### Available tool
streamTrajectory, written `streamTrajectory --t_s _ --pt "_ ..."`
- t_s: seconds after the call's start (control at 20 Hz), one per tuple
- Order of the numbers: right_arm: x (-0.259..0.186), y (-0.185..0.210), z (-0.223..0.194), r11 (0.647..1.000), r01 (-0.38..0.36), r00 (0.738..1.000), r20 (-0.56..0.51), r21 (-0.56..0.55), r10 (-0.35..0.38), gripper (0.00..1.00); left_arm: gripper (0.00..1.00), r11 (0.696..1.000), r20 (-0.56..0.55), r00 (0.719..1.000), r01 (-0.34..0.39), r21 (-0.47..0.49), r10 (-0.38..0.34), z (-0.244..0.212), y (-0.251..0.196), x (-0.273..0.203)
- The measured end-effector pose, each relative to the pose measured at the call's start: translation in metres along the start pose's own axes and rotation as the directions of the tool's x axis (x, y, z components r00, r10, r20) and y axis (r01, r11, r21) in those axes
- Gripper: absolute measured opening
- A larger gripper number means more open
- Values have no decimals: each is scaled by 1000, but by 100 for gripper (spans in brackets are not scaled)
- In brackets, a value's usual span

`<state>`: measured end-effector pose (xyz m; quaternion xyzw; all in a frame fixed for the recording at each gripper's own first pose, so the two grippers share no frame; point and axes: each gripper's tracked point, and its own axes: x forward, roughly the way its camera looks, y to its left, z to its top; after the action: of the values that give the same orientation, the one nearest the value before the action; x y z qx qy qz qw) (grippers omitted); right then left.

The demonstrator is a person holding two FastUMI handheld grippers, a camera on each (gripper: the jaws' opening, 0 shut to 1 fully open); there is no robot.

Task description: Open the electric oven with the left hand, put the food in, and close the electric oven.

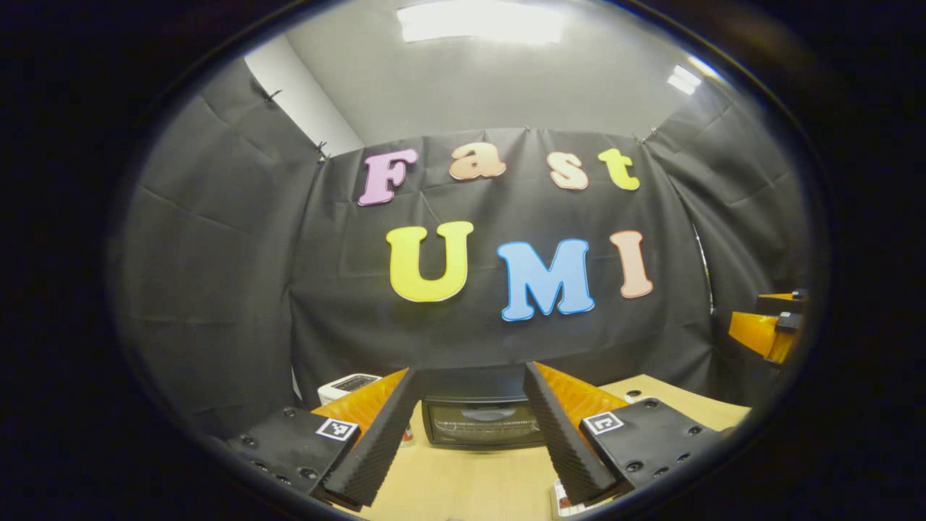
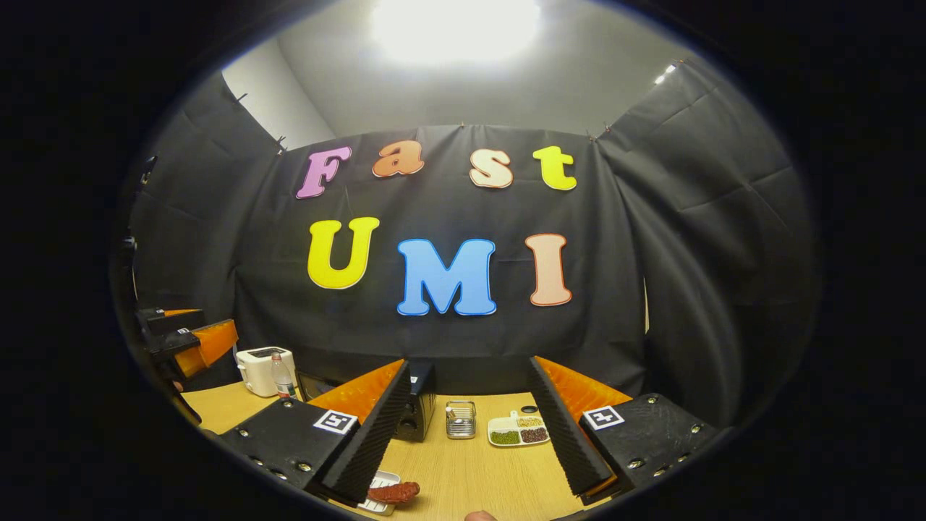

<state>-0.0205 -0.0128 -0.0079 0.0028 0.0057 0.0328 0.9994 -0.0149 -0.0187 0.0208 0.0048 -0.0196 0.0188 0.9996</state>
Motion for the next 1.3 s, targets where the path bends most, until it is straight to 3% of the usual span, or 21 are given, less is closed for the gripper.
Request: streamTrajectory --t_s 0.2,0.5,0.75,1.05,1.15,1.3 --pt "-3 1 -13 999 -48 999 -10 12 48 98 100 999 -8 999 -33 -12 33 -7 0 7" --pt "0 -4 -19 999 -33 999 -38 38 34 98 100 1000 -30 999 -24 -12 24 -26 -3 56" --pt "17 -8 -10 997 50 998 -28 61 -49 98 100 999 -47 999 11 -34 -13 -47 -3 120" --pt "31 -12 -16 989 143 989 -50 21 -142 98 100 997 -139 988 54 -61 -62 -104 -6 182" --pt "33 -15 -19 984 179 982 -61 8 -178 98 91 995 -161 983 75 -64 -84 -121 -12 199" --pt "35 -19 -21 974 228 970 -78 -9 -228 98 98 993 -175 978 107 -47 -113 -141 -18 221"
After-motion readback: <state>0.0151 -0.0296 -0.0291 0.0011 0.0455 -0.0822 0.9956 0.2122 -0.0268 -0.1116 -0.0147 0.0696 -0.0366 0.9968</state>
